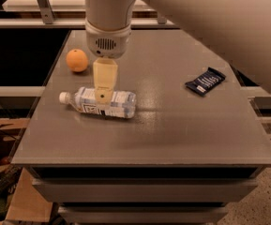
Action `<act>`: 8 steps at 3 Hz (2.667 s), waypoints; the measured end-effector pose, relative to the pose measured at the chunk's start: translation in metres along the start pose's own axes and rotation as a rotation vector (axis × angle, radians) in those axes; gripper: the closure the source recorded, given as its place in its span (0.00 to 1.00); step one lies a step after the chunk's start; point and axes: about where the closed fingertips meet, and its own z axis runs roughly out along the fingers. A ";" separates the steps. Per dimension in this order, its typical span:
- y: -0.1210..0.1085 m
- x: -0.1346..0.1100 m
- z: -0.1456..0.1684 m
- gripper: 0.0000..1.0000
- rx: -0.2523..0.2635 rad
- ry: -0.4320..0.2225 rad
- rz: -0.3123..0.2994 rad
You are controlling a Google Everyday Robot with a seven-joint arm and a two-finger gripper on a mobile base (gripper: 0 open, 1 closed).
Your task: Place blue plastic bottle upright
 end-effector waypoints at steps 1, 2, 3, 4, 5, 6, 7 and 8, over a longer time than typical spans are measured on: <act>-0.005 -0.016 0.026 0.00 -0.031 -0.004 0.017; -0.006 -0.029 0.047 0.00 -0.049 -0.007 0.051; -0.004 -0.039 0.067 0.00 -0.065 -0.005 0.080; 0.000 -0.047 0.082 0.00 -0.084 -0.006 0.095; 0.006 -0.050 0.091 0.19 -0.094 -0.008 0.104; 0.009 -0.051 0.091 0.41 -0.093 -0.014 0.107; 0.009 -0.051 0.085 0.64 -0.085 -0.021 0.103; 0.009 -0.052 0.069 0.88 -0.069 -0.038 0.086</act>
Offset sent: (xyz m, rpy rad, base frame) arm 0.0178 0.0503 -0.0684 0.0135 0.0977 -0.0908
